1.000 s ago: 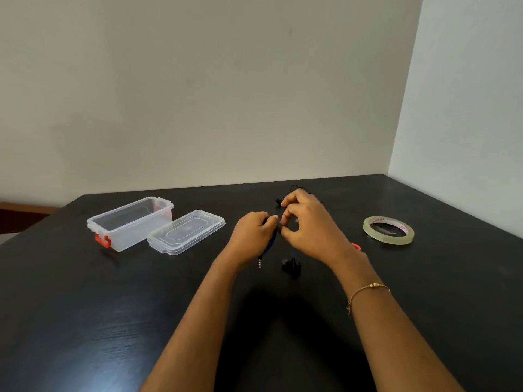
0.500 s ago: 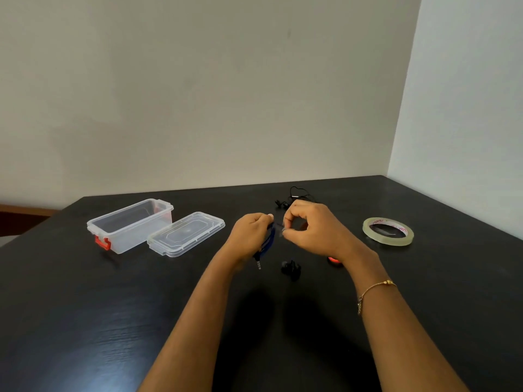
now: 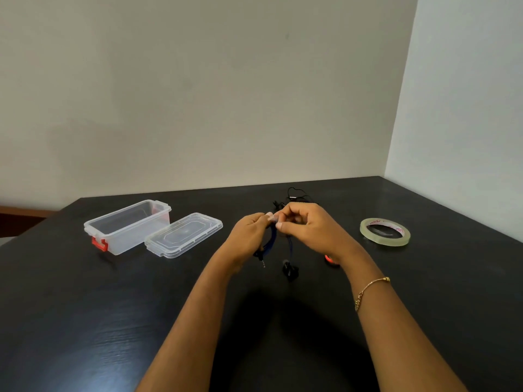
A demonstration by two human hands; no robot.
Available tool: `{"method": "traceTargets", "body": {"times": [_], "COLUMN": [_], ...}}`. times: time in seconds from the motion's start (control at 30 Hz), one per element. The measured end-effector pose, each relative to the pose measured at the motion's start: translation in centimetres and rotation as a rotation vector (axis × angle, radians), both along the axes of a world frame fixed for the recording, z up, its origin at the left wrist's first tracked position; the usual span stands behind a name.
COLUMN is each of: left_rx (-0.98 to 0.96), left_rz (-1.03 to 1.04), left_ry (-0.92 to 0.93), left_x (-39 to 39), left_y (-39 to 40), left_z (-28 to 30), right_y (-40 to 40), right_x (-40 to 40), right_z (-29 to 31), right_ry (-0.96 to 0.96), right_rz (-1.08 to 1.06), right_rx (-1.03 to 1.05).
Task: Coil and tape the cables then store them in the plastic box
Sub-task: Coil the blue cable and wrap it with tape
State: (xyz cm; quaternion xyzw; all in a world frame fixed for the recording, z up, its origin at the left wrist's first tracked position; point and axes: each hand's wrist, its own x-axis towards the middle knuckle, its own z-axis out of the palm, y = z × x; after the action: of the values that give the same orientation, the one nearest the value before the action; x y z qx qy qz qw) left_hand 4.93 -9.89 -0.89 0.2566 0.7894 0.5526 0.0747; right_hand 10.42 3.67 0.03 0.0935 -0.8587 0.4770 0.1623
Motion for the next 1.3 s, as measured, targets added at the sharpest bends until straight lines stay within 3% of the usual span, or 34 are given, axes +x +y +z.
{"method": "traceTargets", "body": {"times": [0.17, 0.33, 0.47, 0.57, 0.73, 0.87, 1.0, 1.1, 1.3], "left_rx": [0.254, 0.436, 0.483, 0.512, 0.404, 0.336, 0.308, 0.29, 0.288], "left_rz": [0.125, 0.148, 0.15, 0.148, 0.225, 0.217, 0.211, 0.212, 0.227], "left_ry": [-0.133, -0.319, -0.275, -0.216, -0.053, 0.068, 0.056, 0.04, 0.023], "left_x": [0.0, -0.2, 0.2, 0.3, 0.1, -0.1, -0.3, -0.3, -0.4], "left_y": [0.0, -0.2, -0.1, -0.1, -0.1, 0.2, 0.4, 0.5, 0.6], "left_z": [0.6, 0.9, 1.1, 1.2, 1.0, 0.5, 0.2, 0.1, 0.0], "right_y": [-0.7, -2.3, -2.9, -3.0, -2.4, -2.0, -1.7, -1.5, -1.6], "right_x": [-0.6, -1.3, -2.1, -2.2, -1.6, -1.5, -1.4, -1.0, -0.9], "right_z": [-0.1, -0.9, -1.5, -1.7, -1.2, -1.3, -0.8, -0.4, -0.4], "right_ry": [-0.008, -0.07, -0.1, -0.011, 0.455, 0.539, 0.559, 0.445, 0.325], "right_rz": [-0.067, -0.101, -0.168, -0.221, -0.253, -0.255, -0.291, -0.242, -0.155], "right_rx": [-0.253, -0.331, -0.467, -0.315, 0.012, 0.243, 0.168, 0.019, -0.09]}}
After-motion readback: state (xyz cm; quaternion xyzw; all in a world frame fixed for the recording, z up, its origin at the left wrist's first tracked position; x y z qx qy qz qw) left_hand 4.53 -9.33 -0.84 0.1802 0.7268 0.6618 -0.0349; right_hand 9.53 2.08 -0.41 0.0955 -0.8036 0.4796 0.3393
